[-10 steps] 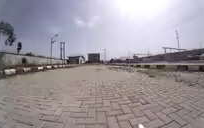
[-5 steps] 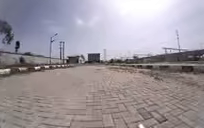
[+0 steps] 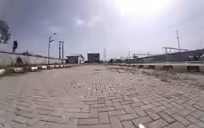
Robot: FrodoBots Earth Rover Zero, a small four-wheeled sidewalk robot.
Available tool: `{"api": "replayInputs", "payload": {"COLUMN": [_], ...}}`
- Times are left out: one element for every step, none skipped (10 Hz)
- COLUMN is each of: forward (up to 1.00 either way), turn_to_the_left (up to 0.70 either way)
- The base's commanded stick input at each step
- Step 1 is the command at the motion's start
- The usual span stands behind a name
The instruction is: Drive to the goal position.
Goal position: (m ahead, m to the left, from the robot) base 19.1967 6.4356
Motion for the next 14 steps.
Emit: {"api": "replayInputs", "payload": {"forward": [1.00,1.00,1.00,1.00,1.00,1.00,1.00,1.00,1.00,1.00,1.00,1.00,1.00,1.00], "turn_to_the_left": [0.00,0.00,0.00,0.00,0.00,0.00,0.18,0.33,0.37,0.40,0.40,0.40,0.40,0.40]}}
